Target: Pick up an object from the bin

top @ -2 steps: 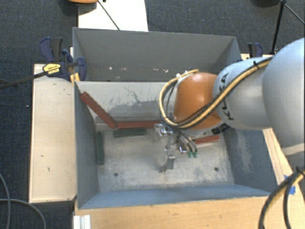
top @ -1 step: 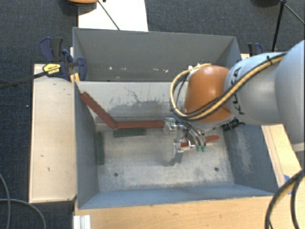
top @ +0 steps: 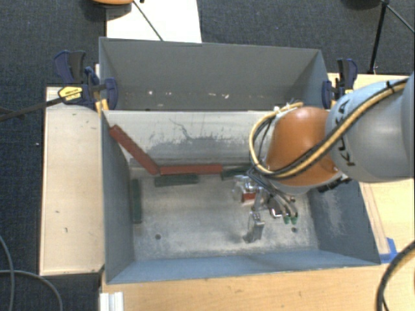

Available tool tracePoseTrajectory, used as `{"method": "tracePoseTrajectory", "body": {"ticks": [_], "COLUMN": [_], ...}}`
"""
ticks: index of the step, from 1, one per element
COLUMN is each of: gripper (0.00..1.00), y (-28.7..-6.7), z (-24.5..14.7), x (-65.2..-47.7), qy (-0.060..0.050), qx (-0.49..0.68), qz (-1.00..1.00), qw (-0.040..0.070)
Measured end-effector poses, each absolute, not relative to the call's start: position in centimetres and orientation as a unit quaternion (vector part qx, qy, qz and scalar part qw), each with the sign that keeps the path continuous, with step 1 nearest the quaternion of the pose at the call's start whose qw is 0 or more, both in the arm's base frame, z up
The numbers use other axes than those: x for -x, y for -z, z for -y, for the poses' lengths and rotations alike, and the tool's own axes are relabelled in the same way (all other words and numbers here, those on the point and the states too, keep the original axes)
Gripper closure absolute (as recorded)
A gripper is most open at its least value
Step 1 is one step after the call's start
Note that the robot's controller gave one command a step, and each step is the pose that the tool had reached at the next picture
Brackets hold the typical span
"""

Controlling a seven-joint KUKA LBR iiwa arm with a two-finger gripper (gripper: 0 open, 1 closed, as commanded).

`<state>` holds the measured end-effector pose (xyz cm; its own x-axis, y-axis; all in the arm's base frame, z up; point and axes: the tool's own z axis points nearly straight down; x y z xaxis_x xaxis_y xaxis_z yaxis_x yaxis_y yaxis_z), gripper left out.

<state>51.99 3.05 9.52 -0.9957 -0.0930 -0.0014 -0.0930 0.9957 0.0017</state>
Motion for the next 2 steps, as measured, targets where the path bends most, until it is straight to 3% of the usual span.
{"method": "tracePoseTrajectory", "body": {"ticks": [1,2], "gripper": [0.00,0.00], "y": [-9.4,-8.5], "z": [-0.7,1.1], "x": [-54.4,-55.8], "qy": [0.000,0.000], "qx": [0.144,0.156], "qz": [-0.990,-0.988], "qw": [0.001,0.002]}}
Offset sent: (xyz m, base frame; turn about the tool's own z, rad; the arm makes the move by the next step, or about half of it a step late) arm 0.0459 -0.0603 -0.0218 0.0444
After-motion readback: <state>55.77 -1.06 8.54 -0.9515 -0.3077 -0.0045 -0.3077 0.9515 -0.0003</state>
